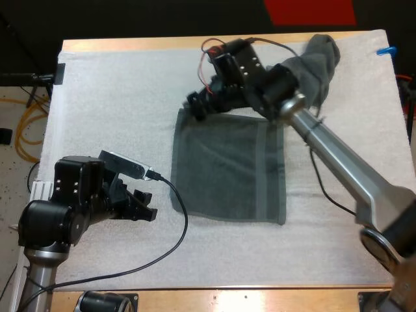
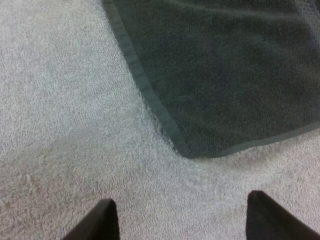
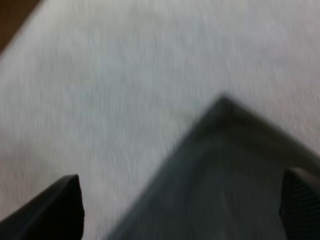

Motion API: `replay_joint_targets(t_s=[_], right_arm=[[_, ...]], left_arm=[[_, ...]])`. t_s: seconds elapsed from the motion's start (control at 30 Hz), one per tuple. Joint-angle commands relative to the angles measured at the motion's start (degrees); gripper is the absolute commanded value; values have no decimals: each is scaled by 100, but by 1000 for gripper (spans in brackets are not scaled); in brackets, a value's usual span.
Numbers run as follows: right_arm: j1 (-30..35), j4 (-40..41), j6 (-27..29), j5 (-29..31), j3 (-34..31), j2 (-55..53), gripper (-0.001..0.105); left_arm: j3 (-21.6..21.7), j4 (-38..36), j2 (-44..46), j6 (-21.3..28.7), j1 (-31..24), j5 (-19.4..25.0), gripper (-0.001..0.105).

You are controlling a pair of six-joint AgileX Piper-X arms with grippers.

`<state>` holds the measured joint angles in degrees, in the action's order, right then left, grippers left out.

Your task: Pick towel from pile fold and stack

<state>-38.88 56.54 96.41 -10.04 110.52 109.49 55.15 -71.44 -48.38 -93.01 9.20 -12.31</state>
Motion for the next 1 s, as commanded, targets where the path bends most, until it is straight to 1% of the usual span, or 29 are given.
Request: replay_joint_targets(t_s=[0.0,0.1,0.2,0.37,0.4,0.47,0.6,0.67,0.7,0.77,0.8,0.87,0.9,0.97], right_arm=[[-5,398,155,-1,-35,-224,74],[6,608,158,63,-386,-825,74],[6,673,100,299,-1037,-1509,74],[6,675,-308,566,-2520,-2844,74],[6,675,-387,601,-2675,-3029,74],[6,675,-704,755,-3411,-3649,74],[6,642,-1361,864,-4524,-4547,74],[6,560,-1755,1004,-5247,-5043,74],[6,524,-1868,1004,-5398,-5191,74],[6,312,-2295,1004,-6089,-5615,74],[6,225,-2400,999,-6276,-5678,74],[6,-86,-2904,923,-6835,-5851,74],[6,-221,-3043,883,-7001,-5863,74],[9,-872,-3380,588,-7541,-5820,74]], left_arm=[[11,21,32,-60,-8,40,54],[11,21,39,-60,-8,42,54],[11,21,131,-60,-8,55,54],[11,8,232,-60,-8,55,54],[11,6,251,-60,-8,55,54],[11,-42,297,-60,-8,55,54],[11,-57,297,-104,-8,55,54],[11,-57,300,-104,-8,55,54],[11,-57,300,-104,-8,55,54],[11,-57,300,-104,-8,55,54],[11,-57,300,-104,-8,55,54],[11,-57,300,-104,-8,52,54],[11,-57,300,-104,-3,32,54],[11,-57,300,-104,98,8,54]])
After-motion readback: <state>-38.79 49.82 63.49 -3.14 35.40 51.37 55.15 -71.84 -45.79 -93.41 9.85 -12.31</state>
